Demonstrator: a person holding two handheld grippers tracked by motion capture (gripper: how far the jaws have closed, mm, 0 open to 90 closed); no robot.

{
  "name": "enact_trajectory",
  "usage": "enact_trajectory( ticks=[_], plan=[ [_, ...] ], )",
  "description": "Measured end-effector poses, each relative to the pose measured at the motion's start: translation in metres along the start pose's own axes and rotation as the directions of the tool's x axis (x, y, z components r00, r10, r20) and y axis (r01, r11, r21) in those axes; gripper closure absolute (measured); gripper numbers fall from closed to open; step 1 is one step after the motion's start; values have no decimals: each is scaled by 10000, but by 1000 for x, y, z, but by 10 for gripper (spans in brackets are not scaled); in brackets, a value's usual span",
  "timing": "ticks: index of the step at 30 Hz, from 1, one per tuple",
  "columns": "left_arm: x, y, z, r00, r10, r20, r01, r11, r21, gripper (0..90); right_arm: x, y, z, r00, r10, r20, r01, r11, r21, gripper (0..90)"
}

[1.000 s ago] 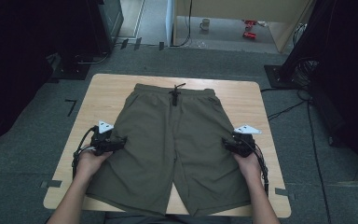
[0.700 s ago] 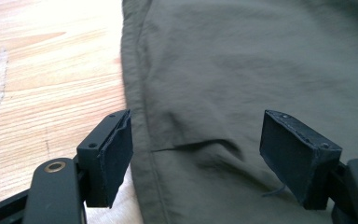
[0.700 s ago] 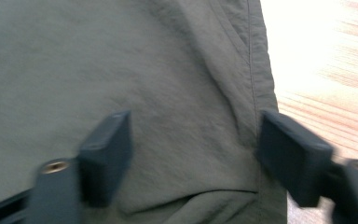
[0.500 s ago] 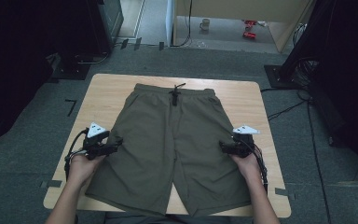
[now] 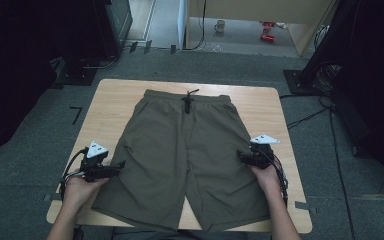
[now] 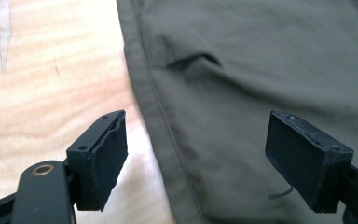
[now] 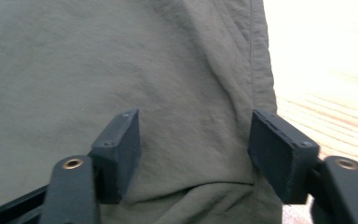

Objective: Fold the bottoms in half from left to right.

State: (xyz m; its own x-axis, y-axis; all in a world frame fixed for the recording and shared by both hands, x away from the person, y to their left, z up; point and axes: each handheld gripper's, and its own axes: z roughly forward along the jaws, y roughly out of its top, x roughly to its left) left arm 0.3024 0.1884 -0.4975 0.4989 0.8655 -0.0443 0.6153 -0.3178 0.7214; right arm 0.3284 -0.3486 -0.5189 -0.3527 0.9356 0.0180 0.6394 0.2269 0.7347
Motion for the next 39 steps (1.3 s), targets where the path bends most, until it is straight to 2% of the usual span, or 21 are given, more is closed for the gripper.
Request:
enact_trajectory(
  ticks=[3, 5, 13, 14, 16, 18, 22, 25, 29, 31, 34, 37, 39],
  plan=[
    [0, -5, -3, 9999, -98, 129, 96, 9998, 167, 213, 0, 3, -1, 9998, 143, -145, -141, 9997, 177, 365],
    [-1, -9, -5, 9998, -136, 178, 131, 9996, 246, 213, 0, 4, -2, 9992, 286, -266, -283, 9995, 114, 371],
    [-5, -21, -11, 9997, -197, 158, 189, 9986, 489, 246, 10, 13, -9, 9991, 17, -430, -26, 9998, -203, 408],
    [-5, -22, -11, 9995, -228, 202, 216, 9983, 545, 246, 10, 14, -11, 9988, 72, -494, -79, 9999, -128, 434],
    [-6, -24, -12, 9994, -245, 230, 230, 9978, 622, 245, 10, 18, -12, 9969, 349, -708, -352, 9994, -29, 422],
    [-7, -26, -13, 9994, -201, 294, 184, 9981, 594, 231, 10, 21, -14, 9947, 462, -915, -472, 9989, -81, 421],
    [-11, -30, -14, 9993, -115, 370, 99, 9989, 455, 198, 14, 26, -17, 9956, 224, -908, -257, 9990, -355, 424],
    [-20, -36, -14, 9994, 328, -68, -327, 9991, 257, 199, 16, 30, -19, 9953, 150, -954, -188, 9990, -393, 431],
    [-22, -40, -14, 9995, 255, -199, -257, 9996, -124, 211, 19, 36, -19, 9948, 173, -1008, -224, 9985, -500, 460],
    [-21, -42, -14, 9995, 236, -217, -243, 9993, -302, 251, 21, 39, -18, 9947, 201, -1011, -258, 9981, -556, 464],
    [-21, -43, -14, 9994, 266, -224, -273, 9991, -334, 255, 27, 45, -15, 9933, 110, -1147, -203, 9966, -802, 458],
    [-21, -43, -14, 9994, 259, -219, -267, 9991, -339, 256, 31, 48, -12, 9926, 71, -1215, -164, 9969, -763, 452],
    [-21, -43, -14, 9994, 255, -215, -263, 9991, -344, 259, 35, 53, -9, 9928, -121, -1194, 47, 9981, -616, 425]
  ],
)
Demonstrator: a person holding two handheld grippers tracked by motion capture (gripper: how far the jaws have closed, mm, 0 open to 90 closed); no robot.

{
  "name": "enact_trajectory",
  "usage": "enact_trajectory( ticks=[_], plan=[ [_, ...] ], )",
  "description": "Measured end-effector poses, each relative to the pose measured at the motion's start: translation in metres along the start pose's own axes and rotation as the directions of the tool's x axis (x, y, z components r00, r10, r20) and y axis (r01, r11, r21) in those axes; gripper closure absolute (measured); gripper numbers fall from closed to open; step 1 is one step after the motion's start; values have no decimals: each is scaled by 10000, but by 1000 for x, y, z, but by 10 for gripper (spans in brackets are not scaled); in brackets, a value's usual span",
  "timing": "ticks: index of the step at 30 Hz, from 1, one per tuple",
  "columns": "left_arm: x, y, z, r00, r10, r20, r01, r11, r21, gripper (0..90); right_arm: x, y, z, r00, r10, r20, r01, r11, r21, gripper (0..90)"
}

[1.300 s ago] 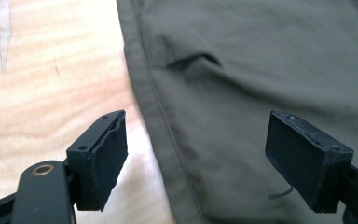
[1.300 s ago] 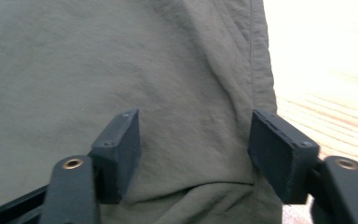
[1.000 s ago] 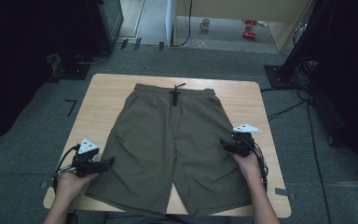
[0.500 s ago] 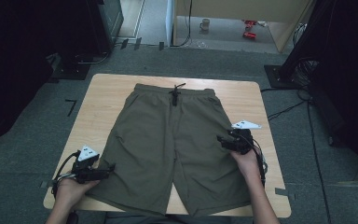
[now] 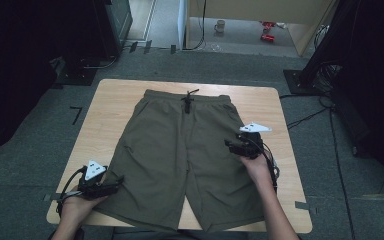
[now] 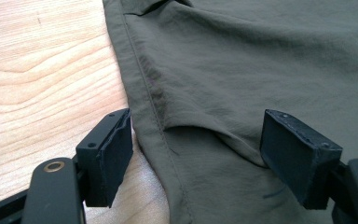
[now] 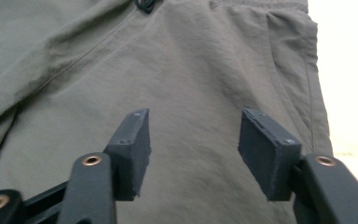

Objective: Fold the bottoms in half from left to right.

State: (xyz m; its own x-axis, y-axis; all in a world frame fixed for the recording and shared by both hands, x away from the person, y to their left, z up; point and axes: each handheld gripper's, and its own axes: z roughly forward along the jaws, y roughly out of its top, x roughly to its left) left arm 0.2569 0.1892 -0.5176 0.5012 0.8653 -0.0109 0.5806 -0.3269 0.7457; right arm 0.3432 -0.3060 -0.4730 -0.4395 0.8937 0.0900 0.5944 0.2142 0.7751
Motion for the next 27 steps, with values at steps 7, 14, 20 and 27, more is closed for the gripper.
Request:
enact_trajectory(
  ticks=[7, 14, 20, 27],
  plan=[
    [0, 1, 1, 9999, -72, -79, 72, 10000, -3, 258, 12, 16, 11, 9997, -175, -184, 180, 9994, 303, 396],
    [-1, 1, 2, 9999, -102, -120, 102, 9999, -25, 257, 26, 30, 22, 9982, -492, -337, 507, 9977, 449, 393],
    [0, 2, 3, 9995, -192, -270, 194, 9998, 78, 233, 33, 39, 29, 9974, -561, -453, 585, 9969, 532, 407],
    [1, 3, 4, 9993, -205, -322, 211, 9996, 194, 149, 37, 49, 41, 9975, -283, -644, 324, 9975, 626, 425]
  ],
)
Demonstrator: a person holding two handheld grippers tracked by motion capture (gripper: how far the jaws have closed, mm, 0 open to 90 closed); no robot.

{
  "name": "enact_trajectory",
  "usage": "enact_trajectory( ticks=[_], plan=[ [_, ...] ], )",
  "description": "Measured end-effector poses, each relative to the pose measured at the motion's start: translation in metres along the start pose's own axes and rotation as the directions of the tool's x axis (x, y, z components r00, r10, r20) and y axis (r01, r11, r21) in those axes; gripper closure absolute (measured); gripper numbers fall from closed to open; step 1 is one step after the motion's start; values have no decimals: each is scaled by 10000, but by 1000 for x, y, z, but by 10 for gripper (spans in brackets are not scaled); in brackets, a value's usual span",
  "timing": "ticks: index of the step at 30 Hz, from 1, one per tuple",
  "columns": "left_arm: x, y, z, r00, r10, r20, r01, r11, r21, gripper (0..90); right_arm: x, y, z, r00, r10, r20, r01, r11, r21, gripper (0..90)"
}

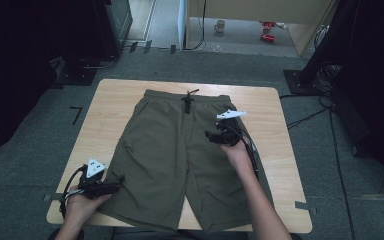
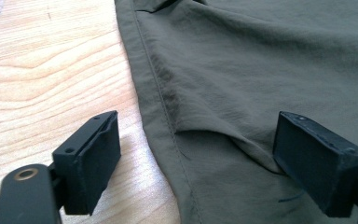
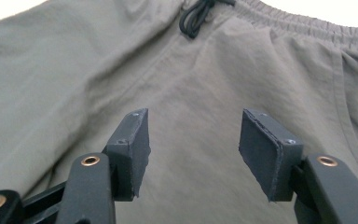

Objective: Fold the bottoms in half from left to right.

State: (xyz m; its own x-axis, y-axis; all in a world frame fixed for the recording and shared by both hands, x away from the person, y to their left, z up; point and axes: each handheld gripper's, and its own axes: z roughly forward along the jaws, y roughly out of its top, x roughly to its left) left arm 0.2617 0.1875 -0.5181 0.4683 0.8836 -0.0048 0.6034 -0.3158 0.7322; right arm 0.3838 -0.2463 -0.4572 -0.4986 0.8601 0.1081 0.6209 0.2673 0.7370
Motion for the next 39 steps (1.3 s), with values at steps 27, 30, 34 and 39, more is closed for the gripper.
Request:
enact_trajectory(
  ticks=[27, 30, 34, 39],
  plan=[
    [-5, 3, -6, 9978, 288, 596, -296, 9995, 125, 402, 29, 47, 47, 9979, -623, -188, 624, 9980, 54, 389],
    [-5, 3, -5, 9975, 273, 650, -281, 9995, 114, 412, 30, 53, 52, 9976, -641, -266, 643, 9979, 56, 389],
    [-5, 4, -5, 9971, 320, 692, -331, 9993, 150, 412, 35, 63, 58, 9979, -456, -453, 459, 9989, 53, 418],
    [-6, 3, -5, 9964, 486, 692, -497, 9987, 142, 400, 47, 72, 66, 9967, -505, -639, 512, 9986, 93, 415]
  ],
)
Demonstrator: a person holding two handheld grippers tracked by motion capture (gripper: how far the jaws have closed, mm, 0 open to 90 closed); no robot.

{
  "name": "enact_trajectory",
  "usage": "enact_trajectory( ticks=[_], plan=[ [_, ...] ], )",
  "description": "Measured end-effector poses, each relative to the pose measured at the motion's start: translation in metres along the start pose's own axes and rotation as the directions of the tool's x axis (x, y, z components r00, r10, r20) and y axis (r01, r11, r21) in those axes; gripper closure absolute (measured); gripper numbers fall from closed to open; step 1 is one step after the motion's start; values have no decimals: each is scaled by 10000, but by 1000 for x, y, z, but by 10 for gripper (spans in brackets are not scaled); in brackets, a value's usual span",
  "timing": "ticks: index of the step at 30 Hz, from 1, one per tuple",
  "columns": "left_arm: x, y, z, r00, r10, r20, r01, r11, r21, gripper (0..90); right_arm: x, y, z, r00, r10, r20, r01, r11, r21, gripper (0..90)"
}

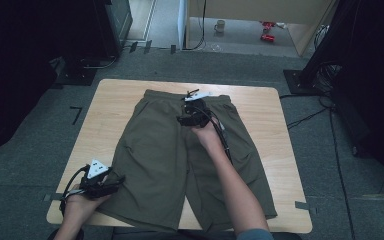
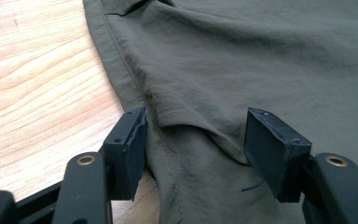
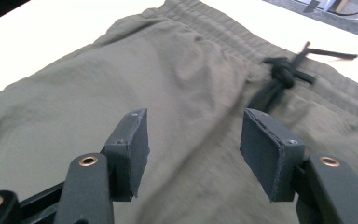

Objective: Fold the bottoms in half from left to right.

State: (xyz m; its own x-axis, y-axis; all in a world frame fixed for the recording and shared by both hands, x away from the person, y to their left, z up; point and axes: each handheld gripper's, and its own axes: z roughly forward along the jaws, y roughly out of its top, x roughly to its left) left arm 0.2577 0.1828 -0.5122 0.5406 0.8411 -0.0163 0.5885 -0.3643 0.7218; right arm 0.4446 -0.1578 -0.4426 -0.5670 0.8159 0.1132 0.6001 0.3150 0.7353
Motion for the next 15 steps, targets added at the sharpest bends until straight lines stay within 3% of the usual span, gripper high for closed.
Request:
enact_trajectory(
  ticks=[10, 15],
  plan=[
    [0, 0, -1, 9999, -171, 10, 171, 9999, 29, 384, 17, 22, 21, 9999, -13, -167, 13, 10000, -51, 407],
    [-1, 0, -2, 9995, -173, 276, 173, 9998, 31, 425, 22, 27, 34, 9993, -156, -353, 160, 9998, 109, 420]
  ],
)
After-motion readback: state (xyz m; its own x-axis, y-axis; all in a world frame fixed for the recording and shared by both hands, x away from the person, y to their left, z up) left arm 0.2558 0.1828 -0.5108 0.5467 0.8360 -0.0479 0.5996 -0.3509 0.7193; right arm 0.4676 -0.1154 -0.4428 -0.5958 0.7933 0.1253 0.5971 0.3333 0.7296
